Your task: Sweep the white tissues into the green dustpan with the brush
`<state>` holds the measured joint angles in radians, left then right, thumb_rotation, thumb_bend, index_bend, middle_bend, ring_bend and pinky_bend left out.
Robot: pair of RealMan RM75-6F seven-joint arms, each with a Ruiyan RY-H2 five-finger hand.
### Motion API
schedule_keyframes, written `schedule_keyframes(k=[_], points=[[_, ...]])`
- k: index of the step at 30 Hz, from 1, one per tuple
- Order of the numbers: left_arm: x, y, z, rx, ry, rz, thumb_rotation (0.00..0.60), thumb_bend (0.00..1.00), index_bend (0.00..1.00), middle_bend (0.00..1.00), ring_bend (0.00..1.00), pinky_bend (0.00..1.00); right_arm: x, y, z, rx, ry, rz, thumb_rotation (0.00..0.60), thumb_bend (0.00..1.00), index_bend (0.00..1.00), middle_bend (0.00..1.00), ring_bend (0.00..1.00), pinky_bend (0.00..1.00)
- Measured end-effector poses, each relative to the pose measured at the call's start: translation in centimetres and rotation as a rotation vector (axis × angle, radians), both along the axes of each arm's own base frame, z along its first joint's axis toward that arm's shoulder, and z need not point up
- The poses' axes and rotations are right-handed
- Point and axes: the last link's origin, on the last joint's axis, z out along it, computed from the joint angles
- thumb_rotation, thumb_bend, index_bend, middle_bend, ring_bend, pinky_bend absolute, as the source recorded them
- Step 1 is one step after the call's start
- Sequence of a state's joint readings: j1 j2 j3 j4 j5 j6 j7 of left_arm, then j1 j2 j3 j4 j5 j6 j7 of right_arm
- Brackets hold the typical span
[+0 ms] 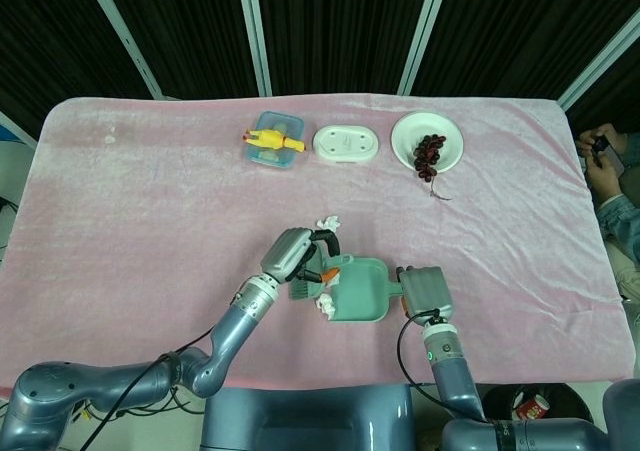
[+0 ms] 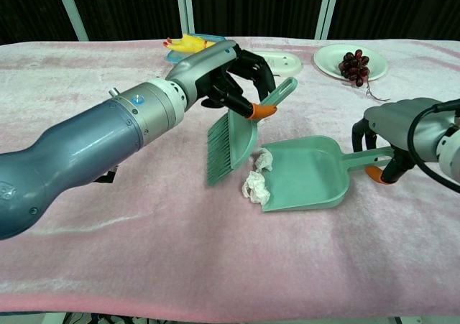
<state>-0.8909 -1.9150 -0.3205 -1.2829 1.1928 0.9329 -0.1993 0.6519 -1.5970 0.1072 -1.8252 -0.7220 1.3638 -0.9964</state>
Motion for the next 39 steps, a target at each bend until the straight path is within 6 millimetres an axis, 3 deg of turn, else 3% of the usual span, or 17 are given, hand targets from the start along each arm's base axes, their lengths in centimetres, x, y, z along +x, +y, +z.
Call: schedule_keyframes(k=[11,33,39], points=[[1.5,-2.2,-1.9,-0.051,-0.047,0.003,0.600,0.36,0.62,0.63,0.92,1.00,-0.1,0.1,0.1,0.005,-0.001,0.002,0.600,0.45,0.52,0.45,0.85,0.81],[6.9,-1.9,-4.2,0.002,-0.148,-0.034,0.600,0.36,0.62,0.63,0.92,1.00,0.3,-0.2,-0.2,0.002,-0.013,0.004,0.600,0.45,0.52,0.45,0.85,0.81],[7.8,-1.9,-3.9,0.019,-0.178,-0.056,0.600,0.36,0.62,0.63,0.92,1.00,0.4,-0.7,-0.1,-0.012,-0.046,-0.021,0.600,0.45,0.52,0.45,0.85,0.81]])
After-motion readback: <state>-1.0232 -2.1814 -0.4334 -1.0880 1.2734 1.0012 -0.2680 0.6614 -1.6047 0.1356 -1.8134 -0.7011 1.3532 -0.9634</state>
